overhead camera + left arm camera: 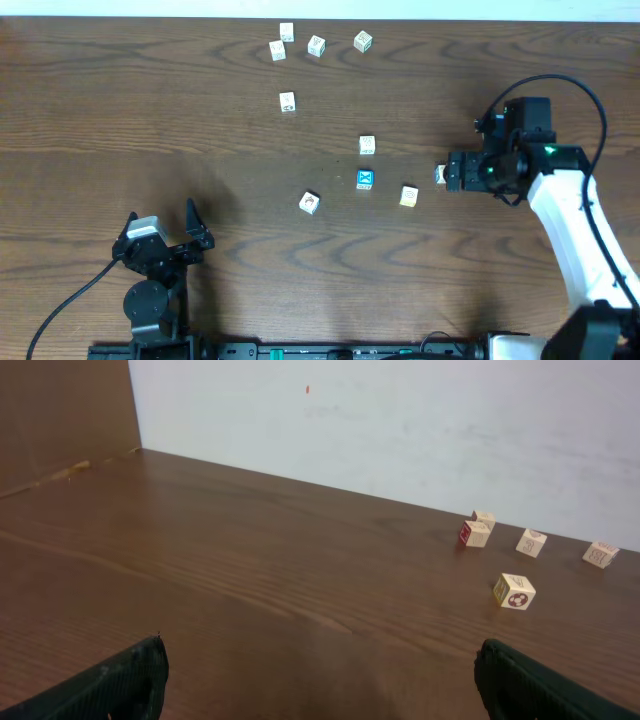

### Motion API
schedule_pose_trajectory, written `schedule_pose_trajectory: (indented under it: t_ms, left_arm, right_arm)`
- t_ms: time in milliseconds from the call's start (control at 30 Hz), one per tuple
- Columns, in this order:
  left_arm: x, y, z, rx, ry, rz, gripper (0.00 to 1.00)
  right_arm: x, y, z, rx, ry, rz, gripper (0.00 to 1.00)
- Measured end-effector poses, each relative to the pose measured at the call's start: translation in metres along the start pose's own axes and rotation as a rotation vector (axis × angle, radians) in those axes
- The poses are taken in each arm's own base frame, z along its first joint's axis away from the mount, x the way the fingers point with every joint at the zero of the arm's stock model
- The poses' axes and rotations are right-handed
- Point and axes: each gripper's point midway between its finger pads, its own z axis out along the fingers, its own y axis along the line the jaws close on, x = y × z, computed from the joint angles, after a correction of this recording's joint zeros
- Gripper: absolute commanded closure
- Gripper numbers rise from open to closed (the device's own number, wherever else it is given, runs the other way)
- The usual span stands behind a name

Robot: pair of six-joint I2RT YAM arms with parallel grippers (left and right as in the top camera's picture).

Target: Lift 5 blocks

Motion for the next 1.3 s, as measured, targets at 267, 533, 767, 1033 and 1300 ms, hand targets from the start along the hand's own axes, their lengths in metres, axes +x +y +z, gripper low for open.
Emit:
schedule_pose_trajectory:
  t_ms: [267,533,767,1033,1300]
  left_arm:
    - [0.0,0.0,0.0,0.0,0.0,0.0,0.02]
    - [0.0,0.0,0.0,0.0,0.0,0.0,0.02]
    - [0.0,0.0,0.0,0.0,0.0,0.0,0.02]
    - [0.0,0.0,0.0,0.0,0.0,0.0,0.02]
    - [0.0,0.0,0.0,0.0,0.0,0.0,0.02]
  right_arm:
    - [-0.001,-0.003,0.034,0.002,0.053,0.002,0.08]
    - [-0.007,0.019,0.06,-0.021,0.051,-0.091,0.09]
    - [-0.014,0.025,0.063,-0.002,0.02,-0.162,0.13]
    - [-0.021,0.022,0.063,0.027,-0.007,-0.172,0.16]
    - [-0.022,0.018,0.079,0.043,0.007,-0.171,0.21]
